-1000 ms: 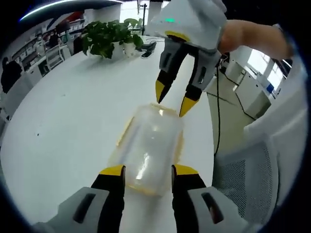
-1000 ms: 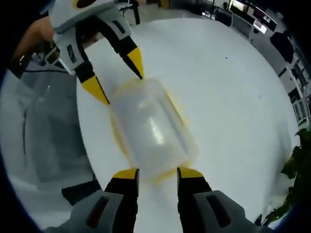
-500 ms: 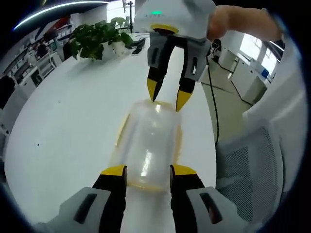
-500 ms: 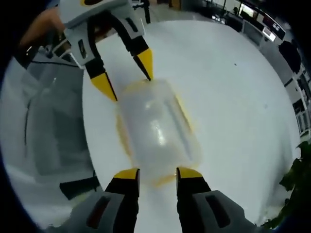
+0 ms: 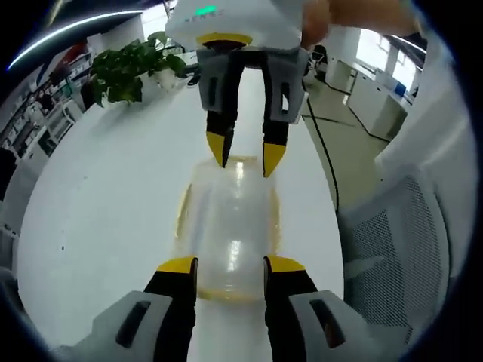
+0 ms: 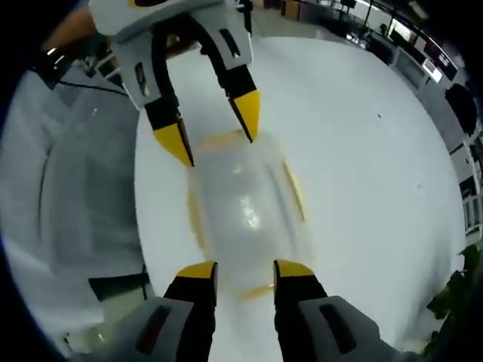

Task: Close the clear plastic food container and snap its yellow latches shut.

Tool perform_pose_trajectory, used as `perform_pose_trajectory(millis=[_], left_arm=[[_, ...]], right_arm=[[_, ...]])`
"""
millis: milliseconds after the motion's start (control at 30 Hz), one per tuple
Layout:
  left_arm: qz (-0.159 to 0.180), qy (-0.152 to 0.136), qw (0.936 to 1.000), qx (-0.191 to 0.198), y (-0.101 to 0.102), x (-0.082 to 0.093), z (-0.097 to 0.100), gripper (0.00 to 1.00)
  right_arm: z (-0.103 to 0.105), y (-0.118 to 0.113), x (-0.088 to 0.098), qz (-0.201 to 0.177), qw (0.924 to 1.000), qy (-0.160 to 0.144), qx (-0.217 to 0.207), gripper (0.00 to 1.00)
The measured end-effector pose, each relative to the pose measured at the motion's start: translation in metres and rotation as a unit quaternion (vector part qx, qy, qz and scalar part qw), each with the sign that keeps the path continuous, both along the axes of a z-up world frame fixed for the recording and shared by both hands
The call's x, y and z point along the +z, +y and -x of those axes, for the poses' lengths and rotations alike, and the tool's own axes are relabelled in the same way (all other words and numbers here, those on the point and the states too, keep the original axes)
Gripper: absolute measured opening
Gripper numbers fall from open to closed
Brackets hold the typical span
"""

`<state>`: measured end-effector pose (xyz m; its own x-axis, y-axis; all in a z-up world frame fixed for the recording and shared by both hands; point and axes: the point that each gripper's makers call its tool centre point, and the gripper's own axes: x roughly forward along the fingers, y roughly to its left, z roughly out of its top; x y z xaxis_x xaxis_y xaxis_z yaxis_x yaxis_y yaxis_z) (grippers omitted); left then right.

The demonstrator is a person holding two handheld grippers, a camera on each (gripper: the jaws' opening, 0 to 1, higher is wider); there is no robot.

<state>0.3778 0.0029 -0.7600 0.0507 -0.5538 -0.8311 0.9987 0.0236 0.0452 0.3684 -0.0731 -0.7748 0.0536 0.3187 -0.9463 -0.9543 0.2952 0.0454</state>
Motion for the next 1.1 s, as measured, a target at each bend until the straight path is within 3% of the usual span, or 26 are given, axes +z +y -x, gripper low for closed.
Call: perform_pose_trajectory(millis=[567,1100], left_arm=[[0.014,-0.001,0.9999,-0.01,-0.02,-0.002,0.007,0.33],[0.019,-0.007,0.9998,-0.005,-0.024,-0.001,0.005,0.32]], right_arm=[[-0.006,0.018,0.001,-0.027,0.9996,-0.006,0.008,0.25],[-0.011,0.026,-0.001,-0.032,0.9994,-0.009,0.011,0.25]])
